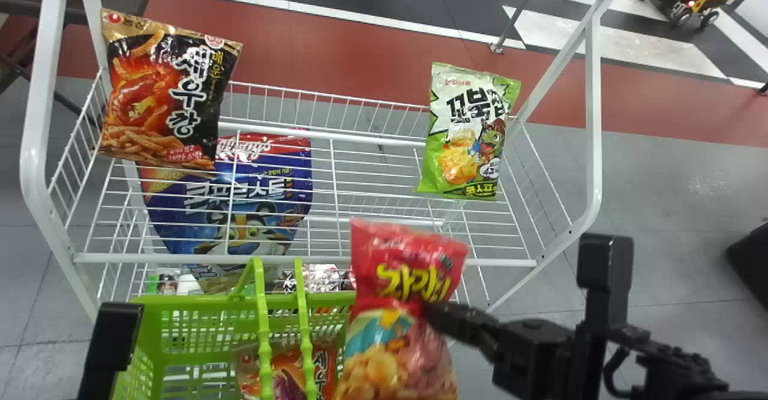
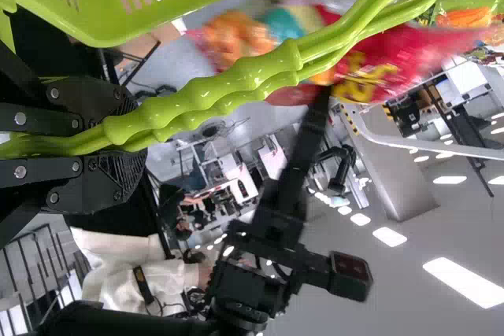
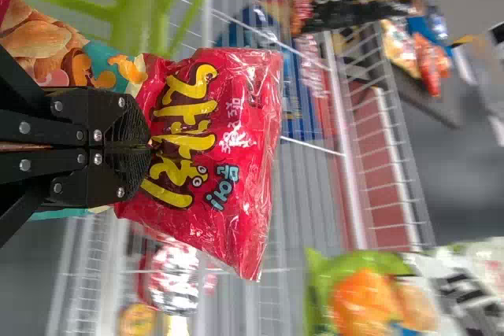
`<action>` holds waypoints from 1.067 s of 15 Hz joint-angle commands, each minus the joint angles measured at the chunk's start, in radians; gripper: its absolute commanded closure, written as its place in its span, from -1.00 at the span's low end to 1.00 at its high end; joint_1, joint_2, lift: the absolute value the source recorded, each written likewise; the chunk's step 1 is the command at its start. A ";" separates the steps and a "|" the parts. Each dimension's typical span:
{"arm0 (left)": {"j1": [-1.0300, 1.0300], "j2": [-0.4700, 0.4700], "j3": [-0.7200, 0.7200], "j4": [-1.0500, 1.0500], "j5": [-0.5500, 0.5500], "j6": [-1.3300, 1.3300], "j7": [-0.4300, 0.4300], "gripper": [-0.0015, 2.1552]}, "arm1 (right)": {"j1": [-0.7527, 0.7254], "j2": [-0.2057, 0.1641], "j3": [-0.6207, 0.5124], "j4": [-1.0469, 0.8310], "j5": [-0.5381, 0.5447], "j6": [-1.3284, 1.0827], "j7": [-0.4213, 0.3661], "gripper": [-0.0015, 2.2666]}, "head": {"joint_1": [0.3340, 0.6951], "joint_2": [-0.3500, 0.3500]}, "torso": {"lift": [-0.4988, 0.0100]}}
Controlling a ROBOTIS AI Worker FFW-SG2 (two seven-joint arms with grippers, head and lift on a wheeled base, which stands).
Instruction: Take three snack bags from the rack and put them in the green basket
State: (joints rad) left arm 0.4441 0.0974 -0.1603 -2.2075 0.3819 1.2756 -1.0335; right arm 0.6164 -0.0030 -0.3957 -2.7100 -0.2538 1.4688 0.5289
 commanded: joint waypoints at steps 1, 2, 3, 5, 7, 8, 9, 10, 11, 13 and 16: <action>-0.001 -0.005 -0.005 0.000 -0.005 0.000 0.001 0.52 | 0.020 -0.008 0.032 0.018 -0.041 0.086 0.014 0.91 | 1.00 -1.00 | 0.92; -0.001 -0.008 -0.007 0.000 -0.011 0.000 0.004 0.52 | 0.026 -0.020 0.057 0.038 -0.047 0.086 0.019 0.91 | 1.00 -1.00 | 0.92; -0.001 -0.008 -0.010 0.000 -0.015 0.000 0.007 0.52 | 0.026 -0.023 0.075 0.056 -0.050 0.089 0.026 0.91 | 1.00 -1.00 | 0.92; -0.001 -0.010 -0.012 -0.001 -0.018 0.000 0.009 0.52 | 0.026 -0.038 0.107 0.090 -0.065 0.095 0.036 0.91 | 1.00 -1.00 | 0.92; -0.001 -0.010 -0.016 -0.004 -0.020 0.009 0.010 0.52 | 0.026 -0.054 0.156 0.131 -0.064 0.031 0.039 0.90 | 1.00 -1.00 | 0.92; -0.001 -0.010 -0.024 -0.008 -0.024 0.018 0.010 0.52 | 0.023 -0.055 0.181 0.157 -0.064 -0.034 0.040 0.89 | 1.00 -1.00 | 0.92; -0.001 -0.010 -0.028 -0.008 -0.024 0.018 0.010 0.52 | 0.008 -0.054 0.199 0.184 -0.064 -0.058 0.040 0.77 | 1.00 -1.00 | 0.92; -0.001 -0.010 -0.031 -0.008 -0.024 0.018 0.012 0.52 | -0.012 -0.054 0.212 0.216 -0.061 -0.080 0.045 0.65 | 1.00 -1.00 | 0.92; 0.001 -0.008 -0.033 -0.011 -0.026 0.018 0.012 0.52 | -0.030 -0.054 0.219 0.245 -0.065 -0.089 0.059 0.64 | 1.00 -1.00 | 0.92; 0.004 -0.008 -0.036 -0.011 -0.026 0.018 0.012 0.52 | -0.052 -0.052 0.236 0.269 -0.073 -0.061 0.060 0.04 | 1.00 -1.00 | 0.92; 0.004 -0.008 -0.048 -0.011 -0.031 0.018 0.013 0.52 | -0.061 -0.055 0.265 0.280 -0.065 -0.034 0.074 -1.00 | 1.00 -1.00 | 0.92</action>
State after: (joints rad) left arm 0.4479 0.0890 -0.2001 -2.2181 0.3546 1.2940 -1.0193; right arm 0.5608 -0.0573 -0.1388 -2.4367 -0.3220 1.4247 0.6010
